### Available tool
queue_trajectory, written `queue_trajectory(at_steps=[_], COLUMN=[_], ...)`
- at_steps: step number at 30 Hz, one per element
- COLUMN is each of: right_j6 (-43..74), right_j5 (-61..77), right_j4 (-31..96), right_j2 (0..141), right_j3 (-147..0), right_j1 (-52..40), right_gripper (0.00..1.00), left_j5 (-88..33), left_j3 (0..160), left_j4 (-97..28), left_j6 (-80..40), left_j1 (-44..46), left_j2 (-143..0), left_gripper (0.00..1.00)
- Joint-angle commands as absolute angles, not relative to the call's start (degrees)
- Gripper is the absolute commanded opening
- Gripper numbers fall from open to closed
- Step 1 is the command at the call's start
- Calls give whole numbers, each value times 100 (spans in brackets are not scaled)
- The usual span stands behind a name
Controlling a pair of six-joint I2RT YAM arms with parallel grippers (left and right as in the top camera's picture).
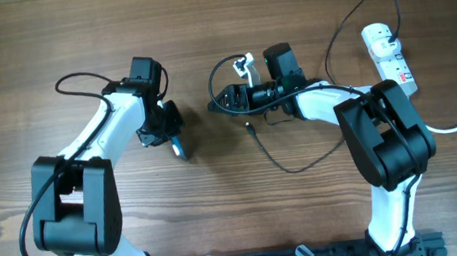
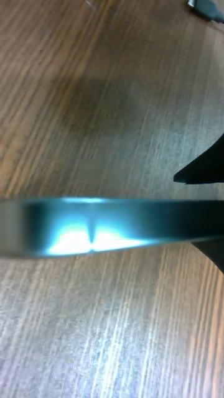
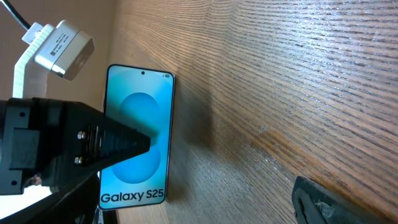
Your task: Plug charger to phone and switch on socket
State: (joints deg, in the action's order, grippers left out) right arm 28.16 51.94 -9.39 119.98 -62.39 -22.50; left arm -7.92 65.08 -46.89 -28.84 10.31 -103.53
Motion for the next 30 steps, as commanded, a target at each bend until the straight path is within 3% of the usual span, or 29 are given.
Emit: queue_trajectory(at_steps=[1,3,9,17,18,22,25,26,27,29,30], right_j6=[2676,2676,2685,2714,2711,2703,2792,2995,3406,3487,3428], right_j5=[4762,4762,4762,4762,4762,4759,4786,4932,5293,5690,5682], right_j4=[-893,-895,-893,-878,-869,-873,-987,-1138,-1341,-1138,-775], right_j2=[12033,12033,12033,12033,12033,12033,12033,12033,12033,12016,11968], right_j3=[-6226,-6226,-6226,-6226,-6226,-6226,-6226,-6226,-6285,-6595,-6788], right_j1=[-2226,-2226,-2226,-2226,-2228,-2226,-2226,-2211,-2161,-2075,-2051], right_gripper=[100,100,100,100,100,100,100,98,81,70,69], left_j5=[-701,-698,-701,-788,-1149,-4421,-5607,-5651,-5776,-5872,-5874], left_j3=[6449,6449,6449,6451,6451,6451,6451,6451,6451,6451,6451], left_j4=[-4595,-4611,-4615,-4615,-4554,-3771,-2954,-2847,-2617,-2244,-2060], left_j6=[-3052,-3052,-3050,-2814,-2596,-1623,-1406,-1406,-1382,-1385,-1385], left_j1=[1050,1050,1050,1017,928,93,-261,-294,-329,-329,-329], left_j2=[-10407,-10407,-10407,-10403,-10403,-10403,-10405,-10405,-10405,-10405,-10405], left_gripper=[19,18,4,4,4,4,4,4,4,4,4])
